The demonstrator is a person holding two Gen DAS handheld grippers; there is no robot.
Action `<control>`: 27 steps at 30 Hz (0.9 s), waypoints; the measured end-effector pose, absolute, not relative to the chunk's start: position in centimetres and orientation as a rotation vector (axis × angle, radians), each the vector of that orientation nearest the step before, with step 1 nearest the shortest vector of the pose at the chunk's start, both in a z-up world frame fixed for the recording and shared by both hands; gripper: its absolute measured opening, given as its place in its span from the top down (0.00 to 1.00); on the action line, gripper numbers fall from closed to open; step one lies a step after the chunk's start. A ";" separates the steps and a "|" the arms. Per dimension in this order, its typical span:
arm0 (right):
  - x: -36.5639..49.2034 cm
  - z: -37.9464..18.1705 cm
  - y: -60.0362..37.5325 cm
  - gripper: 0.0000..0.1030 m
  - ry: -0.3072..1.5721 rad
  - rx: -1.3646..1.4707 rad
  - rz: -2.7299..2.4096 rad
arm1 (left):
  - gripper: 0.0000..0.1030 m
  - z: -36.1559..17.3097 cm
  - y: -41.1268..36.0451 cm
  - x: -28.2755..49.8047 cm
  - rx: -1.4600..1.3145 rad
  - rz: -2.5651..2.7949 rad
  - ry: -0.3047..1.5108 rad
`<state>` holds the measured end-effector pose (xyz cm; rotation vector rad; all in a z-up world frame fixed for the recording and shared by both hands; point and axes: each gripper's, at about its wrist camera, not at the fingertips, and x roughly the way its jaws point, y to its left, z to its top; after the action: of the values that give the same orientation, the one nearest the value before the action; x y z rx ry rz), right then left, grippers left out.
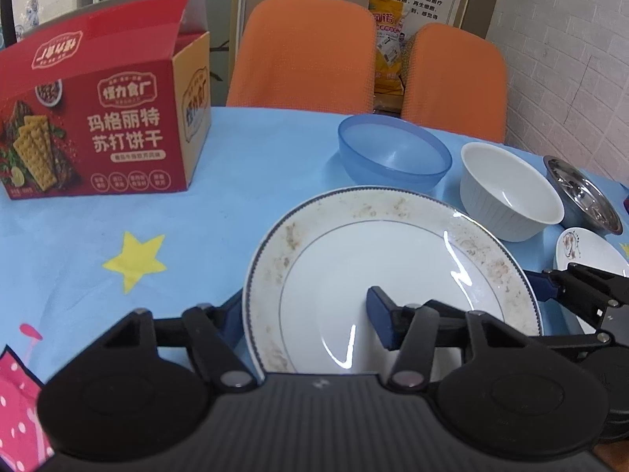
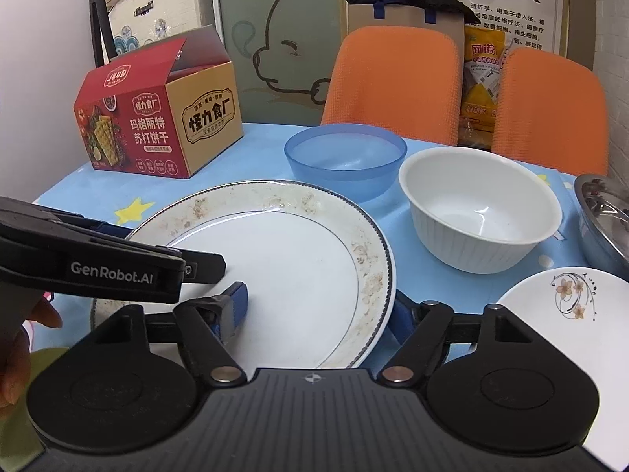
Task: Organize plates and bowls
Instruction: 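Lift the gold-rimmed plate with the right tool onto the green plate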
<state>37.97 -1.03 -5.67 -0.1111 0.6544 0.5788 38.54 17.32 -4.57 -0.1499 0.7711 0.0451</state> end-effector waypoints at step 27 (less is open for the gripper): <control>23.3 -1.5 -2.6 0.03 0.582 -0.053 0.581 | 0.53 0.5 15.3 23.7 -0.134 0.104 0.685</control>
<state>23.32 -2.62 -1.45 -0.0530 0.5824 0.5815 23.69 15.30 0.55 -0.1338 0.6848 0.1041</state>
